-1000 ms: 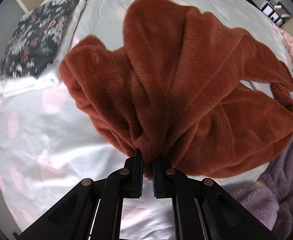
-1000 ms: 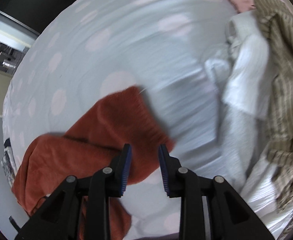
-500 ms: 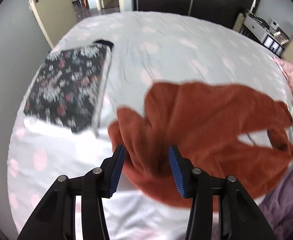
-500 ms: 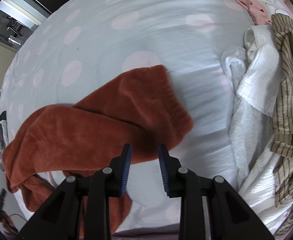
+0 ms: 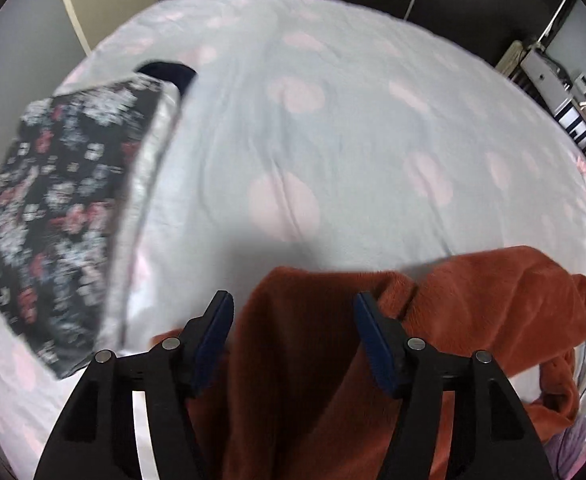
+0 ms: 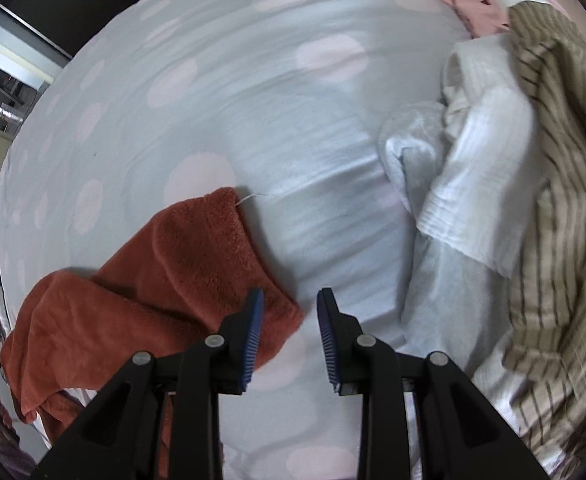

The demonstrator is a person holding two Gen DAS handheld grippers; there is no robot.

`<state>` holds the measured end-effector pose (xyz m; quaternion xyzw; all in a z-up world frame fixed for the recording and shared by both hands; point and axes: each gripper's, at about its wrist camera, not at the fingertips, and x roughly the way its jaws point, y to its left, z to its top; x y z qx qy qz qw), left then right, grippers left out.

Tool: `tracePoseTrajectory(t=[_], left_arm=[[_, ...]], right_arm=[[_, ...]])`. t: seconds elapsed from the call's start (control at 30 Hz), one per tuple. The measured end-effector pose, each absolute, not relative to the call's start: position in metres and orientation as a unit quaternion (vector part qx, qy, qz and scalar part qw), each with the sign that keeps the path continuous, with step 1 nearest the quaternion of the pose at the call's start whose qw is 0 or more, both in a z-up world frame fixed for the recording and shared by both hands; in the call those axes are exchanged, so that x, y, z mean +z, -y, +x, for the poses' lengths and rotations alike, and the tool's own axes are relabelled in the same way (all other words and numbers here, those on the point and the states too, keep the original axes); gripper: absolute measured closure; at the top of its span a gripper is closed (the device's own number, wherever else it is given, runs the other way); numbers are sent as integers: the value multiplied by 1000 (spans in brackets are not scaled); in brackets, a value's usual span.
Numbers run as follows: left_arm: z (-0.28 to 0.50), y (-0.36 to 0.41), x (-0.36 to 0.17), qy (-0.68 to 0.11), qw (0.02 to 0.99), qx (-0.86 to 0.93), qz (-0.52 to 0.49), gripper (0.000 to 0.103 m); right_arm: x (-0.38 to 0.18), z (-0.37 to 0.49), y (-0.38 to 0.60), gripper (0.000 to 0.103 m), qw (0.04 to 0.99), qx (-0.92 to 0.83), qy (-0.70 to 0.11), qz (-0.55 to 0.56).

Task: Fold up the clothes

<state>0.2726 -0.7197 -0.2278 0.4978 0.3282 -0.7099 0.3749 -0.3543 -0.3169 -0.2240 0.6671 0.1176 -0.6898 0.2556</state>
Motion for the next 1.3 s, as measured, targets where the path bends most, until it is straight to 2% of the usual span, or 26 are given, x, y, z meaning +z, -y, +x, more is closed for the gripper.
tracePoseTrajectory(t=[0.2,0.23,0.27,0.37,0.47,0.53,0.93,1.1,1.3], left_arm=[[272,726,-258,-363,387,-692,489,40],[275,726,-258,-371,388,-694,480,49],[277,724,-257,-378,386,-695,474,65],[278,715,-247,-366,395,-697,474,83],[283,698,-217,-340,413,-711,457,86],[294,690,-192,-333,426,-722,433,86],[382,636,-53,-296,485,-766,300,90],[417,630,-47,-325,488,-760,281,90],[412,623,-57,-329,485,-755,294,90]], right_arm=[[-253,-347,299,76,266,-650,-61,709],[-258,-346,295,76,265,-643,-47,717],[-264,-345,291,76,264,-633,-25,728],[-268,-342,287,80,264,-636,11,725],[-248,-335,287,90,267,-675,14,688],[-225,-331,284,92,272,-701,19,659],[-65,-300,201,93,284,-786,108,539],[-41,-295,168,93,273,-789,128,535],[-64,-291,155,93,258,-767,137,571]])
